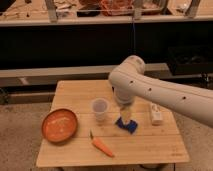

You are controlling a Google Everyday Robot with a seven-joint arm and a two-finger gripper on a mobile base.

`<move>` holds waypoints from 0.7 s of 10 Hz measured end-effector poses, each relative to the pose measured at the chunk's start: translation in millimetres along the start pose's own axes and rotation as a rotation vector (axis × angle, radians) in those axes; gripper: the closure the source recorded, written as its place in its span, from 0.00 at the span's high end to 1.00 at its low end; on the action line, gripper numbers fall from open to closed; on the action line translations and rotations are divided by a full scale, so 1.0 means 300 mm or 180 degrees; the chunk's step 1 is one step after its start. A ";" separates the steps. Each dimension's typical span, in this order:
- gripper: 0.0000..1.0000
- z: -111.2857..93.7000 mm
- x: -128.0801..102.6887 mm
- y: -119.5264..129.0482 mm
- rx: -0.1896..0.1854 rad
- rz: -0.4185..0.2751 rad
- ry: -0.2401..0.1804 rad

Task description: Move the arm in a circular motion

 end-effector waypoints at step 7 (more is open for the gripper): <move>0.80 -0.010 -0.069 -0.151 0.0078 -0.0224 0.0013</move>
